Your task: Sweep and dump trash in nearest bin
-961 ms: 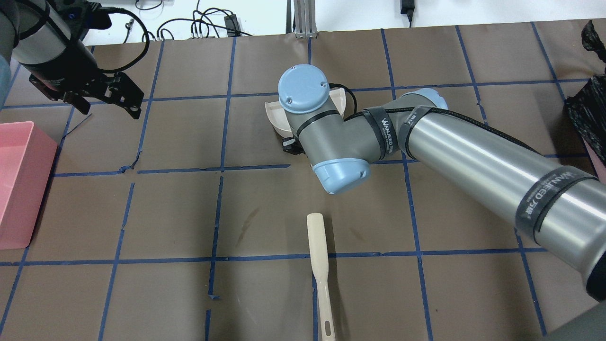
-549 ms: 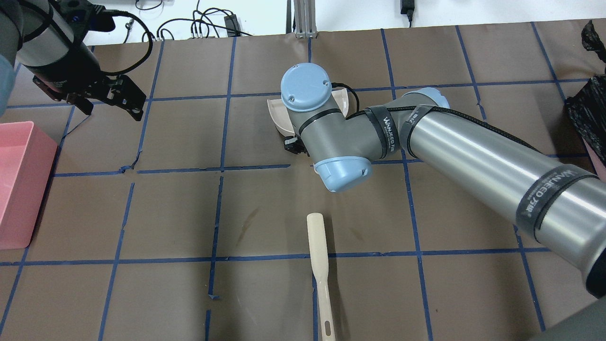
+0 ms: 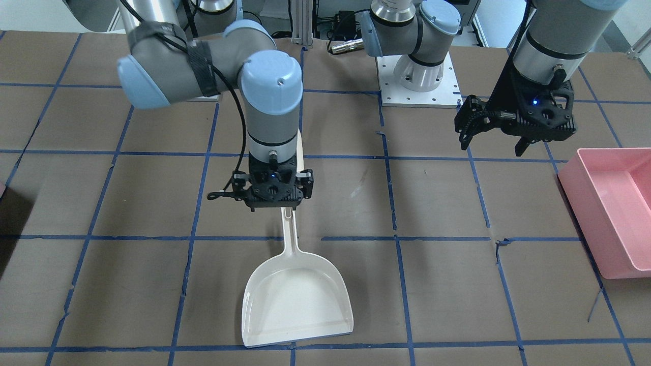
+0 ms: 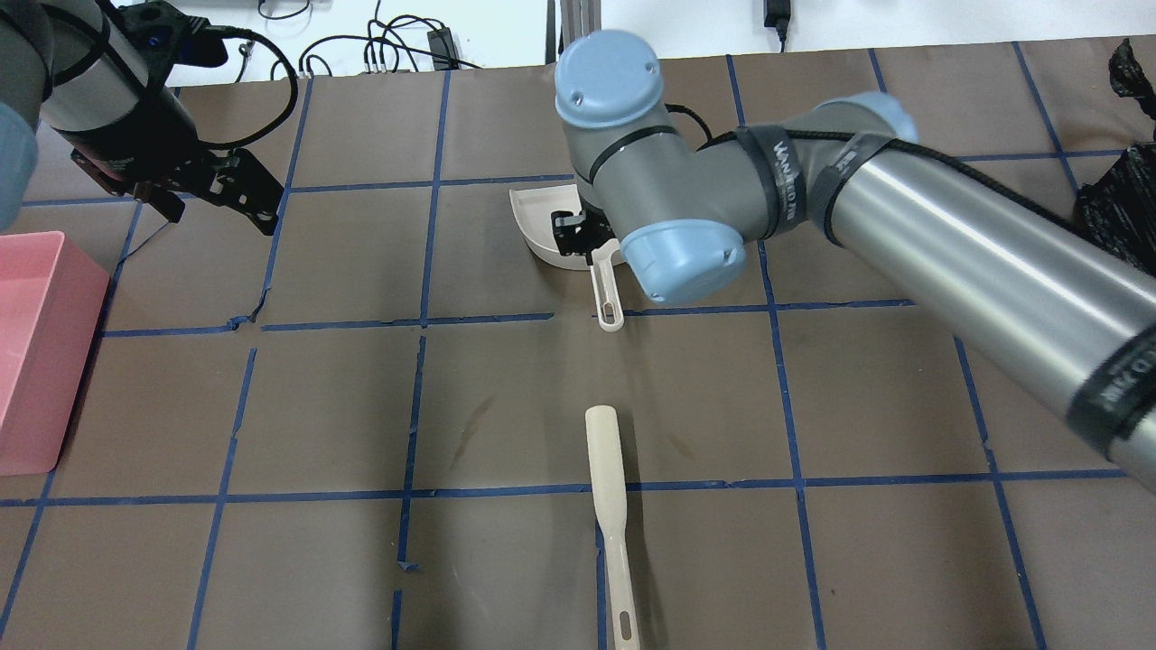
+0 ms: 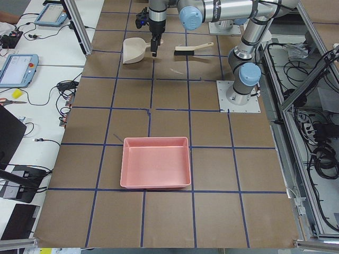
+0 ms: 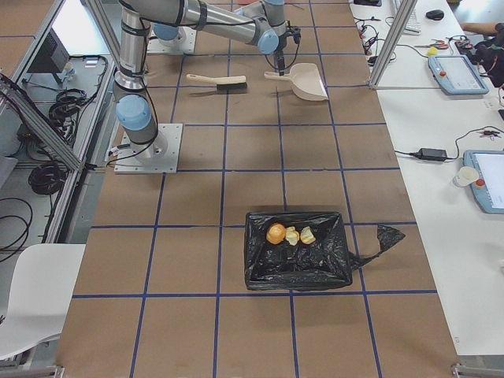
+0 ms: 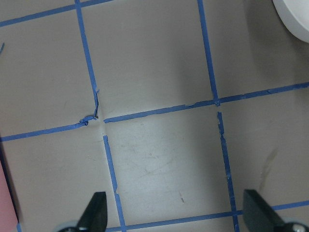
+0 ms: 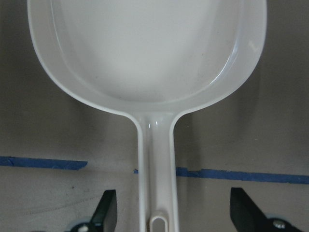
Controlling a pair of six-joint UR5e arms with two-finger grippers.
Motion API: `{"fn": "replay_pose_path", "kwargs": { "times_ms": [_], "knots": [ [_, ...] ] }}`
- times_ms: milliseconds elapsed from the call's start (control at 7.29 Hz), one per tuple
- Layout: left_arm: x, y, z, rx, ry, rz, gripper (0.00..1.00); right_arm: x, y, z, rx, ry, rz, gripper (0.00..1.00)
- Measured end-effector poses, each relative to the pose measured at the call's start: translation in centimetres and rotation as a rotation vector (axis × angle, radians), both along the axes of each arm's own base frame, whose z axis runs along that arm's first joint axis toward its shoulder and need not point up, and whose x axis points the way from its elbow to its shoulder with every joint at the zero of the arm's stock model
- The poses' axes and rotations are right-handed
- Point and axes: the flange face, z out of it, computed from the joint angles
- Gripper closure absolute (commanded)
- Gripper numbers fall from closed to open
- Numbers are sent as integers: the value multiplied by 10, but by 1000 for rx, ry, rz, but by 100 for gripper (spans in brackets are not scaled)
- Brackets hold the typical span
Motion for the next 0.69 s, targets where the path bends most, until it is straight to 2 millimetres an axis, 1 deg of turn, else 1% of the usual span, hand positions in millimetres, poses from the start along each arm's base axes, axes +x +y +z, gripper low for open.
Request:
{"fn": "replay_pose_path", "kwargs": {
  "times_ms": [137, 275, 412, 549, 686],
  "knots": [
    [-5, -1, -2, -1, 25, -2, 0, -46, 8, 52, 50, -46, -44, 15],
    [-14, -3, -3, -1, 48, -4, 0, -83, 21, 90, 81, -103, -81, 15],
    [-25, -3, -5, 1, 59, -2, 0, -108, 34, 116, 90, -125, -99, 15],
    [-36, -2, -6, 3, 61, -4, 0, -120, 42, 127, 86, -110, -94, 15],
    [-47, -1, -7, 5, 63, 11, 0, -127, 46, 133, 76, -69, -75, 15]
  ]
}}
